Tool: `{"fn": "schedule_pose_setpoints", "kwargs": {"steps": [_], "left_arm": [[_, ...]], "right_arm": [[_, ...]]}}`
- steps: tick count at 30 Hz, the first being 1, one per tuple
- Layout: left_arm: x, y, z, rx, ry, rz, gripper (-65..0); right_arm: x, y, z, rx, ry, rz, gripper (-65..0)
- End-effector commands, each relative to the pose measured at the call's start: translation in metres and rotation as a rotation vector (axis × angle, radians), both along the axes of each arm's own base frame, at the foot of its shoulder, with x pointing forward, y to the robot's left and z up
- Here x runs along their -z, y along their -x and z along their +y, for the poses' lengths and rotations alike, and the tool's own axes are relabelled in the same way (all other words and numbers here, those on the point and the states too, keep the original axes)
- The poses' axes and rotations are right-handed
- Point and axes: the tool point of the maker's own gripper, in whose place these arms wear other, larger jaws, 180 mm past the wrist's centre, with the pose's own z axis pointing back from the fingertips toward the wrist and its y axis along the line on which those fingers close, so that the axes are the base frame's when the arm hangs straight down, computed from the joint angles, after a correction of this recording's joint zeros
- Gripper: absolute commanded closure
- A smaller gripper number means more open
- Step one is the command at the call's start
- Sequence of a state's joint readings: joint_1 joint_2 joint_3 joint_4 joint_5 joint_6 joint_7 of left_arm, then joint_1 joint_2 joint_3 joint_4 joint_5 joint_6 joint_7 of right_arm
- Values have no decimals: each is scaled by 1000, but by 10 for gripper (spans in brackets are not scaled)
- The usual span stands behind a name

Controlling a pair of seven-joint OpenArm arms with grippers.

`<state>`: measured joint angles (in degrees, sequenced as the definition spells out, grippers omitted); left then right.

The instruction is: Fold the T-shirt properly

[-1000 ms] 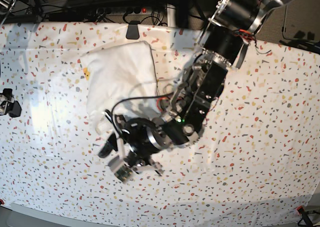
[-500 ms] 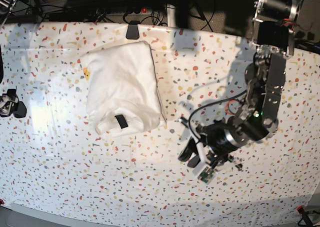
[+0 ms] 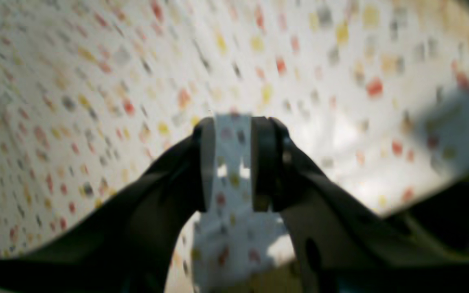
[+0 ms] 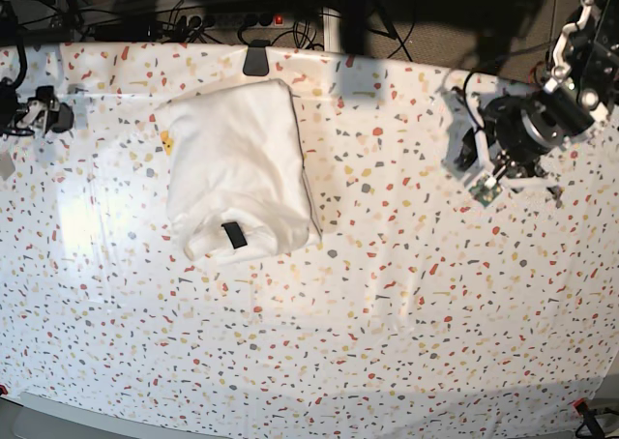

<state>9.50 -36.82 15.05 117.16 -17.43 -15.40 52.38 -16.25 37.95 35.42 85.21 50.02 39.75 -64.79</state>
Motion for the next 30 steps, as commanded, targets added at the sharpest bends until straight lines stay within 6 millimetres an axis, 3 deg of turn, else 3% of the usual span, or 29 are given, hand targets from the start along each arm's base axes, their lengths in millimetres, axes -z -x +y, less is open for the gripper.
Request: {"fn": "schedule_pose_setpoints", "kwargs": {"steps": [1, 6, 15, 27, 30], "left_arm": [[-9, 0, 2, 8, 0, -33, -144], [3, 25, 26, -66, -111, -22, -144], [-17, 67, 6, -53, -89, -44, -144], [18, 157, 35, -178, -230, 133, -144], [25, 184, 33, -202, -225, 202, -144]], "right_arm": [[-11, -2, -2, -21, 6, -25, -392], [-5, 38, 22, -106, 0, 50, -391], [-10, 83, 67, -237, -49, 114, -392], [30, 189, 98, -106, -172, 342, -392], [35, 209, 105, -79, -188, 384, -392]]}}
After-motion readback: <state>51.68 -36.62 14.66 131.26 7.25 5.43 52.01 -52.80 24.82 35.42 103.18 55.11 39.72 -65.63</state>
